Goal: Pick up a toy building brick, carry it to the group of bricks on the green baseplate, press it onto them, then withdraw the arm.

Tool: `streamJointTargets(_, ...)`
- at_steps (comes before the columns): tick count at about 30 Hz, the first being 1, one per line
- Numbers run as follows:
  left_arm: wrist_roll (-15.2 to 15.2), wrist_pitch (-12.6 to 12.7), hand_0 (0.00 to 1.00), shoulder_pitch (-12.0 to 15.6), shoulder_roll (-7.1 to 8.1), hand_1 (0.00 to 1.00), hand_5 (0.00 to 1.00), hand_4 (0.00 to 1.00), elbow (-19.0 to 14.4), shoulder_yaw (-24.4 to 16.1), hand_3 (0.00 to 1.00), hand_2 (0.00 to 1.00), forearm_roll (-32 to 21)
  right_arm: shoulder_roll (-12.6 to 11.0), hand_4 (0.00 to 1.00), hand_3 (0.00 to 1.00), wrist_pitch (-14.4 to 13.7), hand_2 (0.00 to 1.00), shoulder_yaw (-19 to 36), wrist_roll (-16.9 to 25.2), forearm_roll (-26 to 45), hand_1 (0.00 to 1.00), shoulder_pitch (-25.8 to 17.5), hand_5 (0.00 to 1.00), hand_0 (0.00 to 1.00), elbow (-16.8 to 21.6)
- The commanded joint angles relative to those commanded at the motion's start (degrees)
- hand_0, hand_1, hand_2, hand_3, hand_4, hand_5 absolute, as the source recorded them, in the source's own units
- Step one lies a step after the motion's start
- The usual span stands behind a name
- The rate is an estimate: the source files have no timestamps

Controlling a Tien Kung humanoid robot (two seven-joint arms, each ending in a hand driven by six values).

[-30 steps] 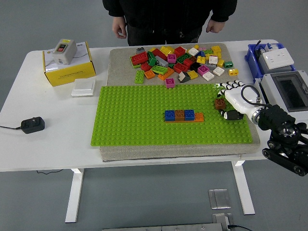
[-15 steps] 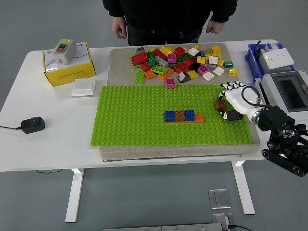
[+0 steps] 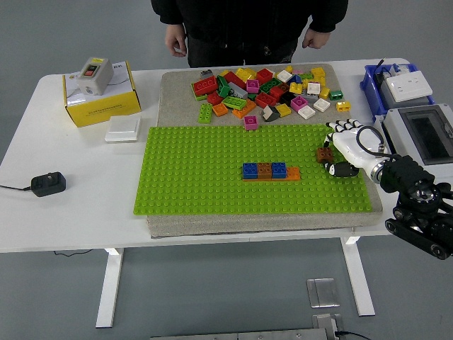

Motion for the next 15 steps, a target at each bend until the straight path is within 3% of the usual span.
streamJointTargets(15, -0.2, 0.2, 0.637, -0.1, 0.07, 0.599, 0.749, 0.281, 0.0, 0.3, 0.658, 0.573, 0.2, 0.2, 0.55, 0.484, 0.1, 0.998, 0.3, 0.2, 0.6, 0.998, 0.2, 0.452, 0.998, -0.7)
